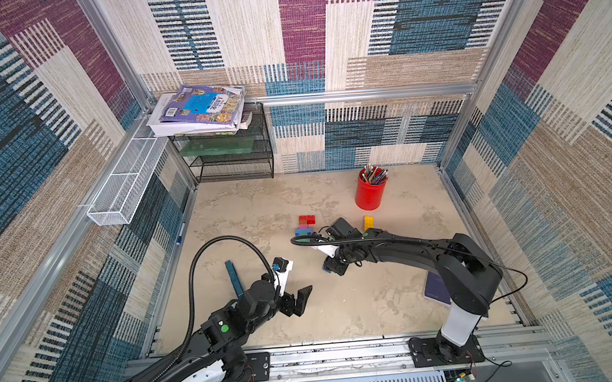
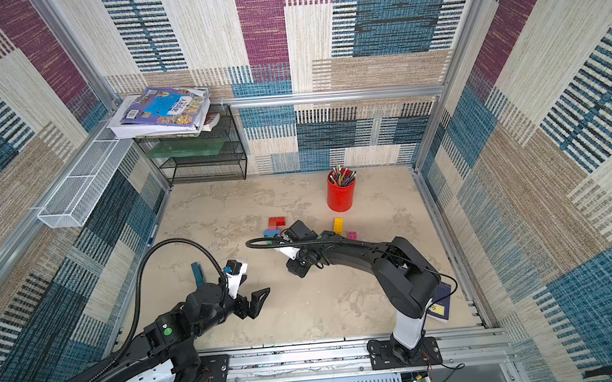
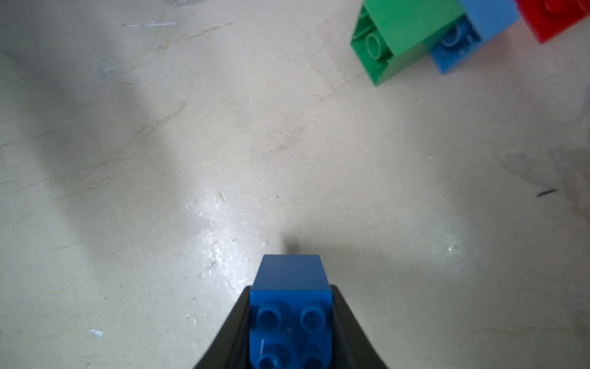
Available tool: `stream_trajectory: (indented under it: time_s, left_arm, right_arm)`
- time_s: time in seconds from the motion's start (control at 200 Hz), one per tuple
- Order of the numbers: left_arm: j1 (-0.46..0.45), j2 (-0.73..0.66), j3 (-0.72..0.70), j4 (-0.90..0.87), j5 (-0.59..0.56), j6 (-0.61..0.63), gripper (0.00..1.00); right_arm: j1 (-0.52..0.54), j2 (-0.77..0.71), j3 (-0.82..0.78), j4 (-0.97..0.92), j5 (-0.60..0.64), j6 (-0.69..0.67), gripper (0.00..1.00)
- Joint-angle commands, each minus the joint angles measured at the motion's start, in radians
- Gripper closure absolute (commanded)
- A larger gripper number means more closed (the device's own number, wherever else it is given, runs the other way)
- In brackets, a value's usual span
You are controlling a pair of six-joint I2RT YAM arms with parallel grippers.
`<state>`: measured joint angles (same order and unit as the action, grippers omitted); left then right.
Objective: Assemble the letter f with lego
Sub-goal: Move the lego brick at the center of the board.
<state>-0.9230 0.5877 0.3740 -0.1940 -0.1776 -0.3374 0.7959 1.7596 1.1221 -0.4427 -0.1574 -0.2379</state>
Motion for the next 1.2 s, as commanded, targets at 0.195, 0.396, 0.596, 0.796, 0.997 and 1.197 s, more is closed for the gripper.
stream_trajectory:
  time_s: [0.195,0.396,0.596,0.796,0.997,1.197]
  left_arm:
    - [0.001,-0.008,0.002,-0.023,-0.007,-0.014,0.01]
    - [0.000,-0.018,0.003,-0.030,-0.007,-0.011,0.01]
    - [0.000,-0.041,-0.002,-0.055,-0.018,-0.017,0.01]
    - [0.001,-0.082,-0.012,-0.074,-0.034,-0.017,0.01]
    - [0.001,-0.104,-0.023,-0.081,-0.040,-0.020,0.01]
    - [0.000,-0.106,-0.026,-0.082,-0.037,-0.023,0.01]
  right_arm:
    - [0.048,0.008,-0.008,0.042,0.005,-0.034,0.72]
    - [0.068,0.031,0.012,0.078,0.010,-0.039,0.72]
    - [0.071,0.100,0.083,0.057,0.009,-0.056,0.72]
    - [0.072,0.146,0.141,0.029,-0.002,-0.068,0.71]
    - [0.072,0.171,0.170,0.002,-0.004,-0.077,0.69]
    - [0.070,0.169,0.182,-0.010,0.011,-0.075,0.62]
